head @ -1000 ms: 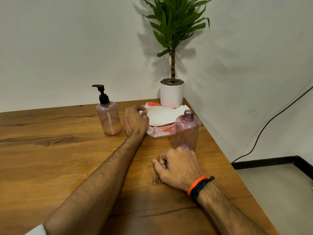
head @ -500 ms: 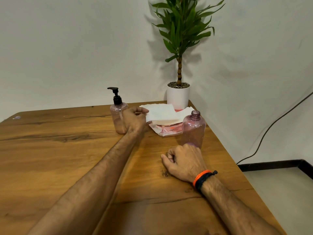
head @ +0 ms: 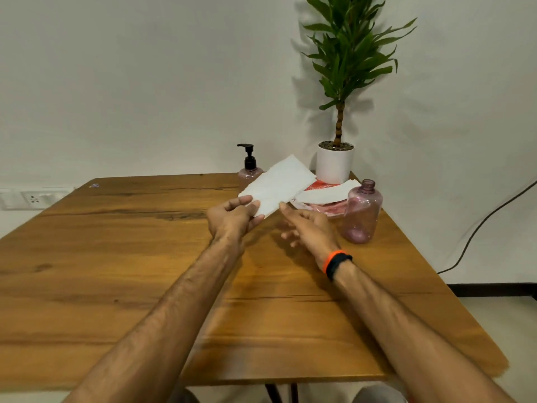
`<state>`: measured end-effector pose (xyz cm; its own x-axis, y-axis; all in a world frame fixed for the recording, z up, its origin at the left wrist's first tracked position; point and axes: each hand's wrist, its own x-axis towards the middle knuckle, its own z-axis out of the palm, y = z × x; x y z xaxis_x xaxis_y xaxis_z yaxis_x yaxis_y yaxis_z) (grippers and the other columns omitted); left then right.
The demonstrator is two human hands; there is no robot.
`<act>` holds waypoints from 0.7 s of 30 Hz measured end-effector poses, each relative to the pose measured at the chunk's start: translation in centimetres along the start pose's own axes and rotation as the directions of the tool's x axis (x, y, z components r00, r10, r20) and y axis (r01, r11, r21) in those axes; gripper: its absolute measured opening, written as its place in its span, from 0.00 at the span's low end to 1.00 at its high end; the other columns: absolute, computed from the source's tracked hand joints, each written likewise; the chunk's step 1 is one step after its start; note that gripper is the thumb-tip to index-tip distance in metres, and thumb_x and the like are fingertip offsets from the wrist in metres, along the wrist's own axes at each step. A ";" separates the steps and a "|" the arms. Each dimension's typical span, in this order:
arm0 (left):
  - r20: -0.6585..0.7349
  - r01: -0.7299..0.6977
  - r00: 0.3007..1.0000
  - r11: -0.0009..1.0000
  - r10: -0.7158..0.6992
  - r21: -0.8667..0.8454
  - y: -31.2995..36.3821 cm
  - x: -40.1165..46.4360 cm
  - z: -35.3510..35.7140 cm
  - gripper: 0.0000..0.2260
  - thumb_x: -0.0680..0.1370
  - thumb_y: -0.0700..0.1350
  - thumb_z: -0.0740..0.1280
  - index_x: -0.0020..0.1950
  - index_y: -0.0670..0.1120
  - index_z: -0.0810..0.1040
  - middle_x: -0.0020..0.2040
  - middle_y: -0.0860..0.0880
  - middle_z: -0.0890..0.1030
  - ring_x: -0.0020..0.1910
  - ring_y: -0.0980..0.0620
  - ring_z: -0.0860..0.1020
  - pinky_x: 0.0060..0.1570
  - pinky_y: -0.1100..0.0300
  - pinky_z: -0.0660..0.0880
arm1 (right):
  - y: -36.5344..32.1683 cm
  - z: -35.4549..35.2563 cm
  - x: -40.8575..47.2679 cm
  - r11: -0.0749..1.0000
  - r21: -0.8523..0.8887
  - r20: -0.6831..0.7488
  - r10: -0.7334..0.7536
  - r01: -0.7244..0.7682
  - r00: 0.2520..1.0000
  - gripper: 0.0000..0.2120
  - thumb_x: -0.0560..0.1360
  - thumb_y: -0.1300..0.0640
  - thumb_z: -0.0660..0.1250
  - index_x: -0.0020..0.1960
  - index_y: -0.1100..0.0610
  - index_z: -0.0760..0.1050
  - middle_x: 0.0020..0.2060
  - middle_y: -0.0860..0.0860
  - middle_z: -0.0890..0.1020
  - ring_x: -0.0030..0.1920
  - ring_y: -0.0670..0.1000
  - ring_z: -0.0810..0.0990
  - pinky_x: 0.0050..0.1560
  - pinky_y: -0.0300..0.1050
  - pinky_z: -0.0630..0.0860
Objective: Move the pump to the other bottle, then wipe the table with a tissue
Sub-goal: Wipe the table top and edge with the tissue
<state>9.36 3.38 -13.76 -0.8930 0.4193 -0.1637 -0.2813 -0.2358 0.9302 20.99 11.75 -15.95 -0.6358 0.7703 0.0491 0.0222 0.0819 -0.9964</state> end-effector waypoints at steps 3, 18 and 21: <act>-0.064 0.018 0.998 1.000 -0.019 -0.016 0.4 -0.8 -2.1 0.10 0.69 0.33 0.76 0.45 0.42 0.78 0.52 0.40 0.82 0.37 0.45 0.85 0.25 0.65 0.78 | -0.9 3.0 0.3 0.963 0.263 -0.042 0.076 -0.063 0.996 0.13 0.71 0.48 0.74 0.48 0.58 0.82 0.47 0.52 0.86 0.43 0.49 0.82 0.32 0.39 0.76; 0.156 -0.055 0.988 0.941 0.002 0.334 3.0 -1.4 -9.9 0.14 0.71 0.40 0.75 0.55 0.41 0.78 0.51 0.44 0.84 0.46 0.50 0.84 0.37 0.59 0.82 | -0.8 6.8 -0.3 0.979 0.136 0.154 0.133 -0.154 0.979 0.12 0.72 0.56 0.73 0.54 0.57 0.80 0.51 0.54 0.85 0.49 0.54 0.84 0.42 0.45 0.80; 0.117 -0.052 0.993 0.939 0.012 0.340 2.6 -1.3 -10.0 0.16 0.70 0.39 0.76 0.55 0.41 0.77 0.51 0.44 0.83 0.46 0.50 0.84 0.36 0.59 0.82 | -0.9 7.2 -0.5 0.970 0.163 0.202 0.147 -0.181 0.968 0.15 0.72 0.56 0.74 0.57 0.58 0.79 0.51 0.55 0.85 0.48 0.54 0.85 0.40 0.47 0.81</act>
<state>6.25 -6.58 -14.41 -0.8490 0.5162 -0.1125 -0.0983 0.0548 0.9936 15.72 6.74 -15.57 -0.7681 0.6304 -0.1125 0.0105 -0.1633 -0.9865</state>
